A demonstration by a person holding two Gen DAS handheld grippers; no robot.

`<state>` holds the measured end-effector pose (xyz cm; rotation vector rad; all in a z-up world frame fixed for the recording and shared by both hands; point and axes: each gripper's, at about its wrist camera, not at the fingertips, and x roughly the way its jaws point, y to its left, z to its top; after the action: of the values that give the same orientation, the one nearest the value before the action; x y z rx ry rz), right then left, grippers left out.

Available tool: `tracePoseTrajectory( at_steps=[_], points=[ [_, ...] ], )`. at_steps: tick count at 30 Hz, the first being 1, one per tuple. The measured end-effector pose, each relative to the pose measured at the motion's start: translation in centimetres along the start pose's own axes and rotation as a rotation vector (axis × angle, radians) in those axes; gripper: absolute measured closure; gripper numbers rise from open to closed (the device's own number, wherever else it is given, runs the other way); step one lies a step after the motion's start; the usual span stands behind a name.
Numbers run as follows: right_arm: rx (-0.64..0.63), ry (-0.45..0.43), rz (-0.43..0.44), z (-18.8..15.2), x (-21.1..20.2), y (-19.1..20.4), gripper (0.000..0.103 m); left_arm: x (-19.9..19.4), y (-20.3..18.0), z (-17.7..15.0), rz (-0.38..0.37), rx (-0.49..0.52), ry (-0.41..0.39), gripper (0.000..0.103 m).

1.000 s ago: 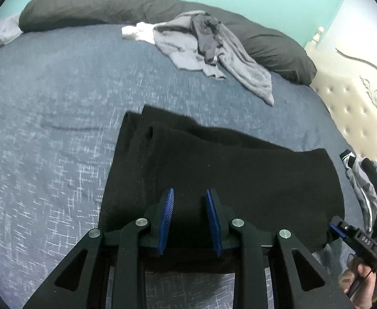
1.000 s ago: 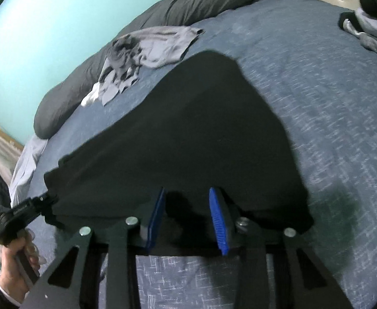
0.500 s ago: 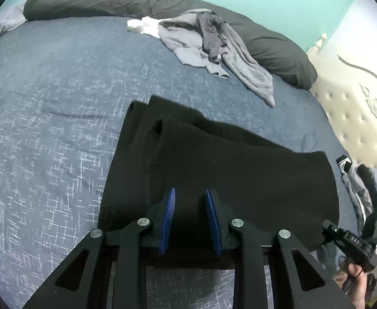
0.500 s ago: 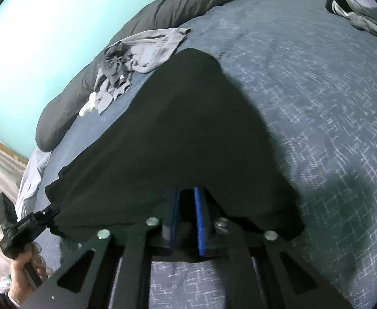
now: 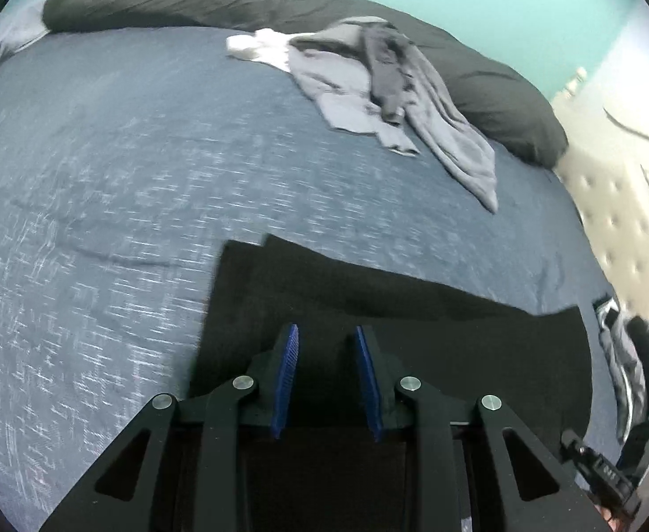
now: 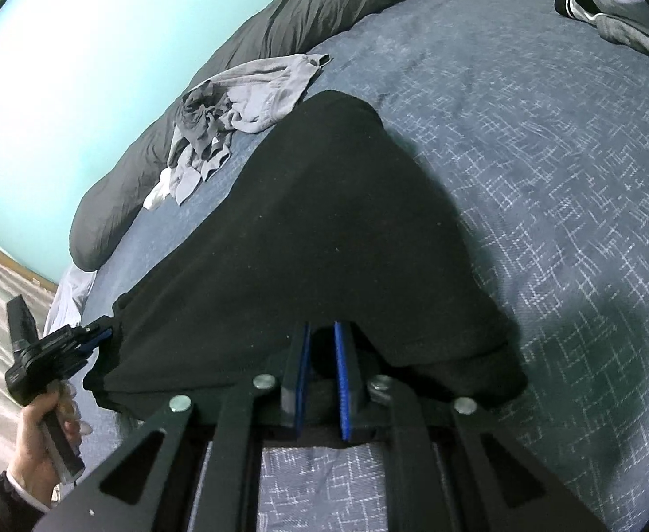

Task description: Fold clothes

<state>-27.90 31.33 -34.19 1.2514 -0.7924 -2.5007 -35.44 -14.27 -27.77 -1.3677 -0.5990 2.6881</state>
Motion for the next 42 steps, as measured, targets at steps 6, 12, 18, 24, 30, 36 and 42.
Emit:
tracePoseTrajectory(
  at_steps=[6, 12, 18, 24, 30, 36, 42],
  points=[
    [0.002, 0.0, 0.002, 0.0, 0.0, 0.0, 0.094, -1.8, -0.5, 0.1, 0.01, 0.028, -0.04, 0.075],
    [0.004, -0.002, 0.002, -0.1, 0.1, 0.0, 0.094, -2.0, -1.9, -0.2, -0.006, 0.071, -0.022, 0.073],
    [0.016, -0.002, 0.012, 0.0, 0.1, -0.2, 0.094, -2.2, -6.3, -1.0, -0.069, 0.128, -0.006, 0.073],
    [0.028, -0.007, 0.021, 0.1, -0.2, -0.4, 0.094, 1.3, -14.3, -2.8, -0.182, 0.234, 0.084, 0.071],
    [0.037, -0.021, 0.022, 0.3, -0.9, -0.9, 0.094, 5.4, -17.9, -5.4, -0.173, 0.285, 0.164, 0.071],
    [0.049, -0.02, 0.027, 0.4, -1.1, -1.4, 0.094, 4.8, -15.8, -5.8, -0.14, 0.281, 0.166, 0.071],
    [0.048, -0.023, 0.026, 0.3, -1.3, -1.4, 0.094, 2.0, -10.2, -4.8, -0.082, 0.207, 0.12, 0.071]
  ],
)
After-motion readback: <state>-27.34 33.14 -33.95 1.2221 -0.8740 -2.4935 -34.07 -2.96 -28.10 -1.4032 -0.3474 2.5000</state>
